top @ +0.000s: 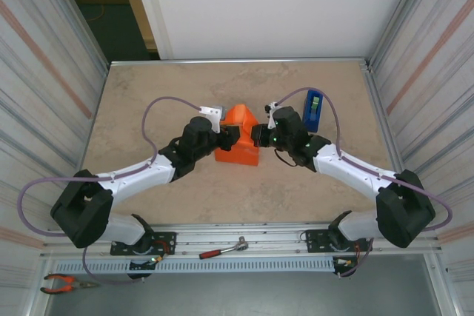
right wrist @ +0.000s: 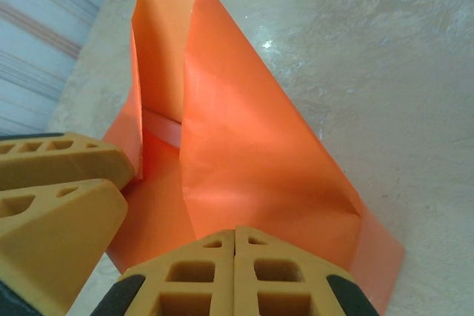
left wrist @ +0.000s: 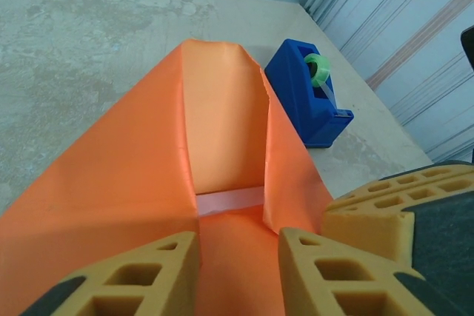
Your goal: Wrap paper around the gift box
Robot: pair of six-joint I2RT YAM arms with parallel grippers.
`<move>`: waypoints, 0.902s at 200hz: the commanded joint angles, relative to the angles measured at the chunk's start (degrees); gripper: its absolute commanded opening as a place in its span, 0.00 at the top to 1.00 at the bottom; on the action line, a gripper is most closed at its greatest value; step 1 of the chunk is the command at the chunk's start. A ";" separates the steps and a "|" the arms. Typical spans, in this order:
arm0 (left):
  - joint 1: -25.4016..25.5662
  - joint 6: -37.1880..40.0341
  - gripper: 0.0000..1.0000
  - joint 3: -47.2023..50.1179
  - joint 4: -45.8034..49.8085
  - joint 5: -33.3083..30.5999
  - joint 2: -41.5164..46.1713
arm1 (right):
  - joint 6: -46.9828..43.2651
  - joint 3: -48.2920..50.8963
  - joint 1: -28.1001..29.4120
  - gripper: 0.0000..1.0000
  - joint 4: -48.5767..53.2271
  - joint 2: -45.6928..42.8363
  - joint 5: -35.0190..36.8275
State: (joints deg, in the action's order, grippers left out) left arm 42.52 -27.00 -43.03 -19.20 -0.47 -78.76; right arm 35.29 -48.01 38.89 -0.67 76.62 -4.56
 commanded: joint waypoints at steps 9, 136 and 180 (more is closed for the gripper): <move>0.72 -1.12 0.60 0.57 4.42 0.41 -2.18 | -4.49 2.01 2.81 1.00 9.03 1.62 1.93; 5.67 3.28 0.47 -3.29 9.60 -12.46 -6.90 | -4.64 4.24 4.82 1.00 7.19 1.68 2.72; 7.33 5.21 0.48 -3.89 12.79 -18.44 -9.30 | -3.64 4.33 4.92 1.00 6.56 0.64 2.10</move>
State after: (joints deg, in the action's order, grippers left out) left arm 48.58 -24.01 -48.16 -16.67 -13.69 -83.81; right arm 30.79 -46.59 41.89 -2.59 76.29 3.16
